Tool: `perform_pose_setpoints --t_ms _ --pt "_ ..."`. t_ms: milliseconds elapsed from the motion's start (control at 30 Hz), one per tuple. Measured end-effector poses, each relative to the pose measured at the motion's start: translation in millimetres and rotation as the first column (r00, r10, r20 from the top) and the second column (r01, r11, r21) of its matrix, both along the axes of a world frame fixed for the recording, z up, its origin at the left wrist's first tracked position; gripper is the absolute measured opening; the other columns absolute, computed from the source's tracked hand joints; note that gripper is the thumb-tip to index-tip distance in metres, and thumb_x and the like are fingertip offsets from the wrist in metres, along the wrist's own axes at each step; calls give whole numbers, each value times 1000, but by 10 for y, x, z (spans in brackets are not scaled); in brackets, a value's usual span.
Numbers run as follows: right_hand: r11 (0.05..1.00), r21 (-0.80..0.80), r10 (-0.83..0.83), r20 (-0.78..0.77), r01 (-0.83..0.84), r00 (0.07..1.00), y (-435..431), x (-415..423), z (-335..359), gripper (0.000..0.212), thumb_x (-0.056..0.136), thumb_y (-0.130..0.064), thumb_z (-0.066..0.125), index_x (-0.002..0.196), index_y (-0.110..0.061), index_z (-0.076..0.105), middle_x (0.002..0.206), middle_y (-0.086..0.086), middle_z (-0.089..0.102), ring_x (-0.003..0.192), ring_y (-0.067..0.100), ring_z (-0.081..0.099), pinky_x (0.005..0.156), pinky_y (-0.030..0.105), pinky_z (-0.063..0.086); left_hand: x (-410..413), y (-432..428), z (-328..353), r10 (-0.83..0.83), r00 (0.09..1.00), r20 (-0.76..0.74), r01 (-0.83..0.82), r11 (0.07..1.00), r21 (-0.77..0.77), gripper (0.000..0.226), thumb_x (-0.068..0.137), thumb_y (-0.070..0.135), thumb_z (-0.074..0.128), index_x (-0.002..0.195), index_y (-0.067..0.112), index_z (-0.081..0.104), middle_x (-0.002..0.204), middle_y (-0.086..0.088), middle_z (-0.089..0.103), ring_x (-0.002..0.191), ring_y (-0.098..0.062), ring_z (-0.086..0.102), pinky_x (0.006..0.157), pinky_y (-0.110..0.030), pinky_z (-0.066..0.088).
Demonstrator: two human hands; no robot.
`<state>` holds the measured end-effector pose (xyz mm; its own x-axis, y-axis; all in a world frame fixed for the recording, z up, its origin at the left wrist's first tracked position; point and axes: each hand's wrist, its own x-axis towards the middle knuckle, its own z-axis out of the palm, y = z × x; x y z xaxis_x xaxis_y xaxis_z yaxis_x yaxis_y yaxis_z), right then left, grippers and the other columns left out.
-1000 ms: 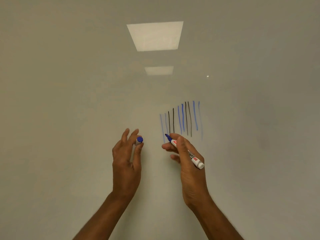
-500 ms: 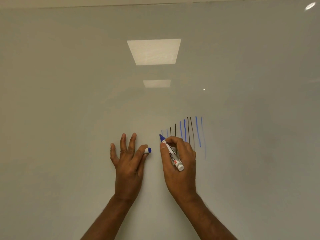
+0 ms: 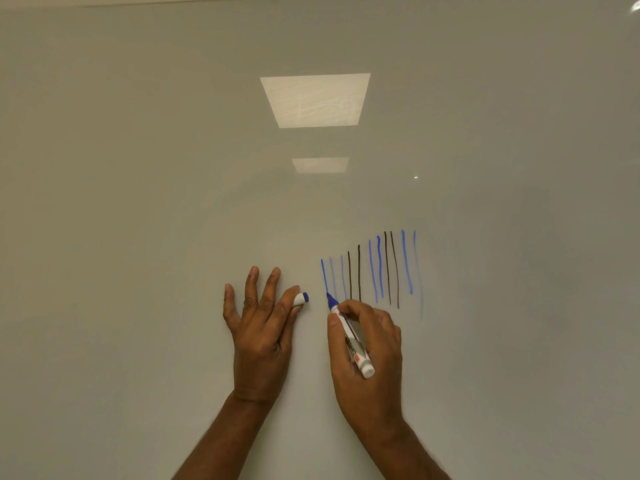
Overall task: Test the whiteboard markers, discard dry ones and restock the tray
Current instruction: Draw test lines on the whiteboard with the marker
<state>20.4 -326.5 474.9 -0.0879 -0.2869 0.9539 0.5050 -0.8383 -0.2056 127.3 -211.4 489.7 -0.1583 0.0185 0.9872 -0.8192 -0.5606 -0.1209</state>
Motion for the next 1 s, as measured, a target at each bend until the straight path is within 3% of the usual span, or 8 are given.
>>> perform_pose_setpoints --t_ms 133,233,333,400,500,767,900,1000 --pt "1000 -2 -27 -82 27 996 -53 -36 -288 61 95 -66 29 108 -10 50 86 15 70 74 23 67 65 44 53 -2 0 -4 7 1000 -3 -7 1000 -7 33 102 26 58 129 10 68 145 -16 57 146 -38 41 116 -72 23" --pt "968 230 158 -236 -102 959 -30 -86 -331 115 63 -98 31 126 -6 55 102 30 67 98 36 66 86 52 54 -6 -1 -10 9 1000 -11 -9 1000 -5 34 102 27 58 130 10 67 145 -16 57 146 -37 41 116 -72 23" --pt "994 63 92 -132 -84 987 25 -183 -125 58 87 -76 36 124 -36 53 98 13 69 98 17 64 79 42 60 -13 -5 -9 2 1000 -10 -2 1000 -4 34 101 25 60 131 12 66 145 -15 57 147 -36 41 116 -72 23" --pt "996 -11 88 -77 -89 993 32 -182 104 42 94 -64 39 116 -31 53 104 -9 62 96 4 56 79 30 56 -15 -5 -10 -2 1000 -7 2 1000 -6 34 101 26 59 132 13 65 145 -15 57 147 -36 41 116 -72 23" --pt "994 -32 100 -48 -102 994 87 -121 361 35 95 -55 46 117 -28 53 105 -24 51 95 3 56 82 27 51 -10 -6 -14 5 1000 -8 -5 1000 -2 34 104 29 56 132 13 63 145 -16 57 147 -36 41 116 -71 23" --pt "996 -81 40 -28 -42 999 65 -29 382 44 96 -61 35 120 -27 49 102 -10 56 91 -1 53 82 22 45 -24 -11 -6 7 1000 3 -7 1000 -6 33 103 29 57 133 14 61 144 -16 57 145 -37 42 116 -71 24" --pt "993 -114 -14 13 15 1000 23 -18 65 41 99 -61 30 125 -34 48 86 12 70 90 13 61 72 42 55 -19 -8 -10 6 1000 -12 -6 1000 -7 35 99 25 62 132 13 63 145 -16 57 147 -35 41 115 -72 24" --pt "994 -111 12 -56 -18 998 -44 -7 -181 35 99 -57 37 126 -38 49 100 -3 65 93 17 58 75 47 59 -33 -9 -15 12 1000 -17 -12 1000 -9 35 101 27 59 131 11 65 144 -15 57 147 -35 41 116 -71 24"
